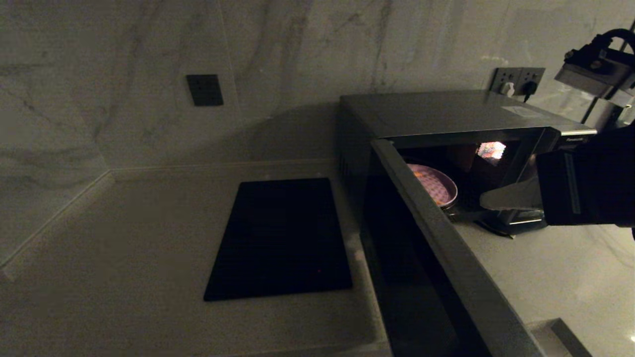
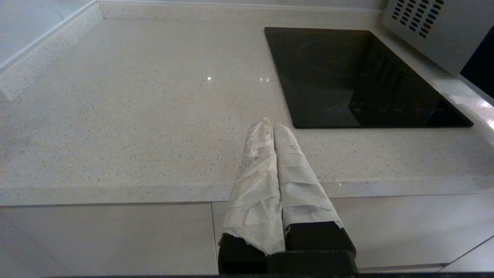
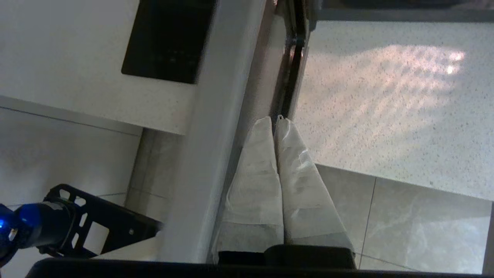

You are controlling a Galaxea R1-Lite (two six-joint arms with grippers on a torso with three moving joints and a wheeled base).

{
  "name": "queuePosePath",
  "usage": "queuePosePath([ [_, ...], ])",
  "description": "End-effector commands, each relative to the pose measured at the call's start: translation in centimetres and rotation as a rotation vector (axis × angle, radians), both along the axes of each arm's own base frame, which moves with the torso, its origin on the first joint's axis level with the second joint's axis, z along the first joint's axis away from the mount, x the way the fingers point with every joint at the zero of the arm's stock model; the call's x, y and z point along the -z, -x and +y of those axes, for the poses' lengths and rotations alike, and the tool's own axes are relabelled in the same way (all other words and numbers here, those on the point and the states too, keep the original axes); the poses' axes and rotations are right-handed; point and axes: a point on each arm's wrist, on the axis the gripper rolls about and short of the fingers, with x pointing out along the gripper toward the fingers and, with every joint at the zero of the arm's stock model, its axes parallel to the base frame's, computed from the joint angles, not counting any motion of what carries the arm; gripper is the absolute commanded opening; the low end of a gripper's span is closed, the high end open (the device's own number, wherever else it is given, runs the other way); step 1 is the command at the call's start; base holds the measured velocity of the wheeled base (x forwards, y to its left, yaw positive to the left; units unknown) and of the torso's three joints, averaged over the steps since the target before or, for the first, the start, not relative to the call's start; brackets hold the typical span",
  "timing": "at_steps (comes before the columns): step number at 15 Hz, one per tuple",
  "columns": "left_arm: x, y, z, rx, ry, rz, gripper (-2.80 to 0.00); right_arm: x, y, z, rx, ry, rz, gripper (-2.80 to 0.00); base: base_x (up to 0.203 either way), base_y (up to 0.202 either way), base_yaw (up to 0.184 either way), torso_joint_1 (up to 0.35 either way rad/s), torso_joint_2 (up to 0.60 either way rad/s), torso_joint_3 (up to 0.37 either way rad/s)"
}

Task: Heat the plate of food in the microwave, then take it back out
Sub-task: Open the microwave oven

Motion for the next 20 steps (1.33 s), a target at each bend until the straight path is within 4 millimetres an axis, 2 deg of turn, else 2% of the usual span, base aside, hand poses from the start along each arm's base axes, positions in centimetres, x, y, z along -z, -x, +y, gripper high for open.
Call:
queuePosePath([
  [1, 0.0, 0.0, 0.0, -0.001, 0.001, 0.001, -2.80, 0.6, 0.0, -0.5, 0.027, 0.016, 0.020, -2.80, 0.000, 0.000, 0.000, 0.000, 0.00, 0.000],
  [4, 0.0, 0.0, 0.0, -0.001, 0.001, 0.001, -2.80, 2.1, -1.3, -1.7, 0.175, 0.080, 0.025, -2.80, 0.000, 0.000, 0.000, 0.000, 0.00, 0.000],
  [7, 0.0, 0.0, 0.0, -0.001, 0.001, 0.001, -2.80, 2.1, -3.8, -2.4, 0.418, 0.041, -0.048, -2.80, 0.000, 0.000, 0.000, 0.000, 0.00, 0.000],
  [11, 0.0, 0.0, 0.0, -0.001, 0.001, 0.001, -2.80, 2.5, -5.6, -6.2, 0.594, 0.026, -0.022, -2.80, 0.000, 0.000, 0.000, 0.000, 0.00, 0.000],
  [14, 0.0, 0.0, 0.0, -0.001, 0.001, 0.001, -2.80, 2.8, -6.4, -8.6, 0.631, -0.057, 0.036, -2.80, 0.000, 0.000, 0.000, 0.000, 0.00, 0.000],
  [15, 0.0, 0.0, 0.0, 0.000, 0.001, 0.001, -2.80, 3.1, -6.8, -8.7, 0.646, -0.088, 0.059, 0.00, 0.000, 0.000, 0.000, 0.000, 0.00, 0.000],
  [18, 0.0, 0.0, 0.0, 0.000, 0.001, 0.001, -2.80, 3.6, -7.8, -8.8, 0.629, -0.169, 0.109, 0.00, 0.000, 0.000, 0.000, 0.000, 0.00, 0.000],
  [20, 0.0, 0.0, 0.0, -0.001, 0.001, 0.001, -2.80, 4.4, -9.0, -8.6, 0.688, -0.249, 0.154, 0.00, 0.000, 0.000, 0.000, 0.000, 0.00, 0.000],
])
